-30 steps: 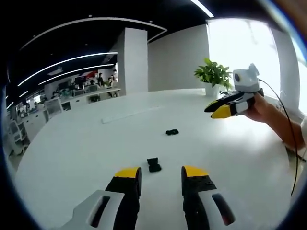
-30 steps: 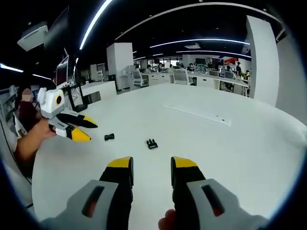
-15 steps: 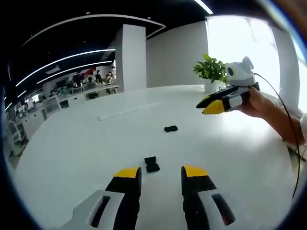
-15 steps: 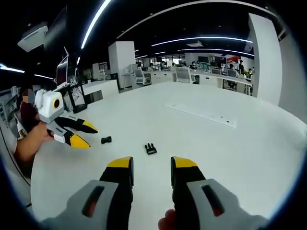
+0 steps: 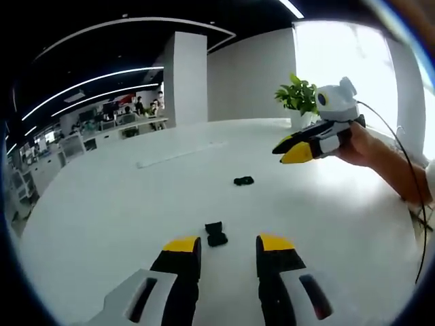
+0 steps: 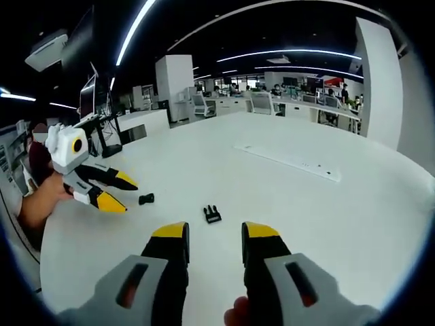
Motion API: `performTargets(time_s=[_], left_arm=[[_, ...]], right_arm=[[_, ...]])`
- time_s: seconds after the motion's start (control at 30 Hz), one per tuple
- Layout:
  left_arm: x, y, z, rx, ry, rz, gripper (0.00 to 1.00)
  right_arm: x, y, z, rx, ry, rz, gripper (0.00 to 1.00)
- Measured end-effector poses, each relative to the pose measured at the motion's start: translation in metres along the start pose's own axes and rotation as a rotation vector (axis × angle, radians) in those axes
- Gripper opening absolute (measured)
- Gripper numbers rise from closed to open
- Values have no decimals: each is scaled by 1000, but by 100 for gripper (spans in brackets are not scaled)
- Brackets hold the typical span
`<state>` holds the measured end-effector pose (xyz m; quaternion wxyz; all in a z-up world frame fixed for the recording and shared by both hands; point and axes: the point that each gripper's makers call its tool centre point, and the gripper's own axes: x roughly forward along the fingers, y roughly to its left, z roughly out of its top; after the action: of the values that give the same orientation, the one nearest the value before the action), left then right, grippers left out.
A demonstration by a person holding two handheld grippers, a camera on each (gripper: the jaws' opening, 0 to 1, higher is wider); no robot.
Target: Snap the two parts of the plastic buckle together until the buckle closes and remains connected.
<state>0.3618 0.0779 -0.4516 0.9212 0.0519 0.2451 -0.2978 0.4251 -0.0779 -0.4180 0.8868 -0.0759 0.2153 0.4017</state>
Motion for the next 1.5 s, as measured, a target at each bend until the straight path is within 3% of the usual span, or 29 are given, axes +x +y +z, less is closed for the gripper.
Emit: performTargets(time_s=[0.6, 1.03, 1.5], left_arm=[[9, -5, -5, -12, 27, -15, 32], [12, -33, -2, 20, 29, -80, 32], [12, -28, -5, 23, 40, -65, 32]], right_arm=[[2, -1, -1, 16, -7, 2, 31], [3, -1, -3, 24, -9, 7, 31], [3, -3, -3, 25, -12, 6, 31]])
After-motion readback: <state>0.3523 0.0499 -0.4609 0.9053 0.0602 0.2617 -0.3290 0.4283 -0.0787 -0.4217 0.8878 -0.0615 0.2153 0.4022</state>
